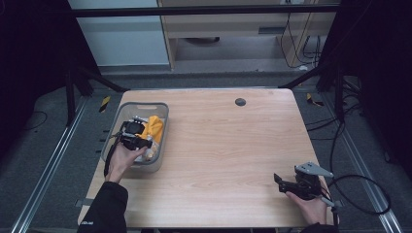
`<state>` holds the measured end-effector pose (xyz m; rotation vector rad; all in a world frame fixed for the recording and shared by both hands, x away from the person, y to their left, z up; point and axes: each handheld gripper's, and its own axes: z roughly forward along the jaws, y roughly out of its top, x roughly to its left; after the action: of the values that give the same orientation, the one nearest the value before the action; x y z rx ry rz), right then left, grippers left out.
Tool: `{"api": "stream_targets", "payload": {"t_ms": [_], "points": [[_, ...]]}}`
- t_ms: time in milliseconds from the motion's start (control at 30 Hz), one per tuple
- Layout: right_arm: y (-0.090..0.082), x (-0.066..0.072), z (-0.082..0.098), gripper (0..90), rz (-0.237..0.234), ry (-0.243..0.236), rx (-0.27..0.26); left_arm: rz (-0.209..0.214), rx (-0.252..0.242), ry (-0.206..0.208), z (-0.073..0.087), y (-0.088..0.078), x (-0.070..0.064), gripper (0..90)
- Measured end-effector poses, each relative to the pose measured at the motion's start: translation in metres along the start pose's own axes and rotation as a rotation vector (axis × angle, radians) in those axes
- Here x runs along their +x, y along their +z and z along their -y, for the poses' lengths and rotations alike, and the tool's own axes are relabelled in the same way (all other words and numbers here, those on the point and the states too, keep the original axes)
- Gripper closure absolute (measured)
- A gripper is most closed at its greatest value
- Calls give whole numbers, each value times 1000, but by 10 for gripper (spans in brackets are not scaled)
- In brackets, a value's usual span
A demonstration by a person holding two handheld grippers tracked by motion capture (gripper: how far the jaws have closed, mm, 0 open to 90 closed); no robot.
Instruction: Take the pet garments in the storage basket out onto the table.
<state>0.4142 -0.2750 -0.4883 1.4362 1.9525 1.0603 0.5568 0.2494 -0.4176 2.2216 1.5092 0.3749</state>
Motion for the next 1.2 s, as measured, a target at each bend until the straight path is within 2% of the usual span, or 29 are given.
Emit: {"api": "stream_targets", "payload": {"t_ms": [367,567,733,1200], "points": [[0,-1,0,138,2,-3,-3,-12,-4,5,-1,-9,3,815],[0,0,0,138,2,-1,-2,-12,-53,-7,2,-20,7,821],[0,0,0,138,3,-3,-3,-7,-74,-10,1,-31,11,823],[0,0,0,137,5,-5,-4,-9,-111,33,-4,-65,9,828]]}}
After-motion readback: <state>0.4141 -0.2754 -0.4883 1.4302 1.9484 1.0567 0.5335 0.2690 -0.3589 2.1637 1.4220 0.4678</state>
